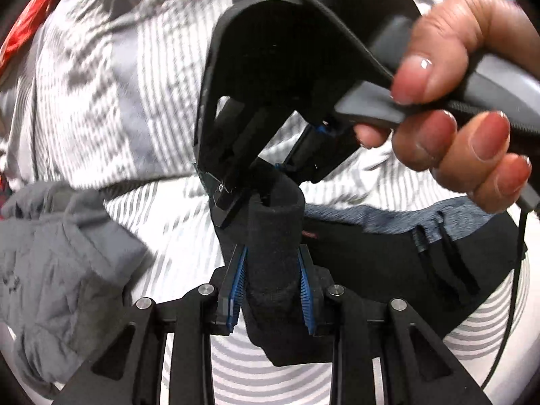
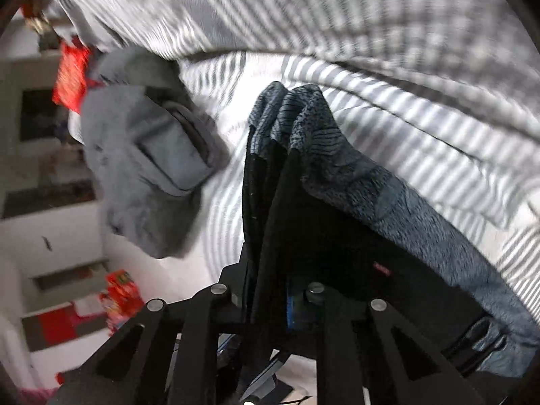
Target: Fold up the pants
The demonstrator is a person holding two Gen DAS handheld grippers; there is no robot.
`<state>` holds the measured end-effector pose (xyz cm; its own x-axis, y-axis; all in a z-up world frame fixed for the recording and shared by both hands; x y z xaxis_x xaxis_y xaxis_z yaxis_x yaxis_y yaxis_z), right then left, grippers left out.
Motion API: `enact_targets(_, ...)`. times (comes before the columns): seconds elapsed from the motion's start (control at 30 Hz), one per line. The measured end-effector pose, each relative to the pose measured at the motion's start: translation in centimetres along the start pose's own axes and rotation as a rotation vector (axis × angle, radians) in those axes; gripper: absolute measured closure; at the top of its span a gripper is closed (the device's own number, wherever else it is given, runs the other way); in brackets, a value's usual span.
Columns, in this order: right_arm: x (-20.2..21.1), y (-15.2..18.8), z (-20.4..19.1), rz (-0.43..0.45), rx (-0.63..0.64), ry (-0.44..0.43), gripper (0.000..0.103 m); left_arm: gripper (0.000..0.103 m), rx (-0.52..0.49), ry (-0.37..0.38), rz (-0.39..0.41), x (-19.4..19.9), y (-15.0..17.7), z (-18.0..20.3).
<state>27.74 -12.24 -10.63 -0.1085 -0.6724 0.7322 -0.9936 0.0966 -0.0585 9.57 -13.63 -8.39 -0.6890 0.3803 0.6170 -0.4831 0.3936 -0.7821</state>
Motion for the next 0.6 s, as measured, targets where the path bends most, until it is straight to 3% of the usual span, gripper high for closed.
enact_targets(0.3, 11.7, 2.3, 4.3, 0.217, -0.136, -0.19, 0.087, 0.073, -0.119, 0.075, 0.076, 4.0, -4.8, 8.3)
enact_targets(0.6, 22.8, 8.0, 14.2, 0.386, -0.279, -0.257, 0.087, 0.073, -0.239, 0.238, 0.059, 6.0, -6.9, 21.2)
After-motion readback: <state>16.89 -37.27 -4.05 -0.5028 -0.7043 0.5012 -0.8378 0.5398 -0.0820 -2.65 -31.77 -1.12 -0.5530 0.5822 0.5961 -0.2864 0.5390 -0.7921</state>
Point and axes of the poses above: each gripper's, at about its wrist camera, not at the fingertips, and x roughly against the way its jaws point, z to its right, y to its underside, the point moved 7 cm from there along -x, roughly the way its jaws point, and after that the axes turned 15 degrees about z, right-handed, at the moved point
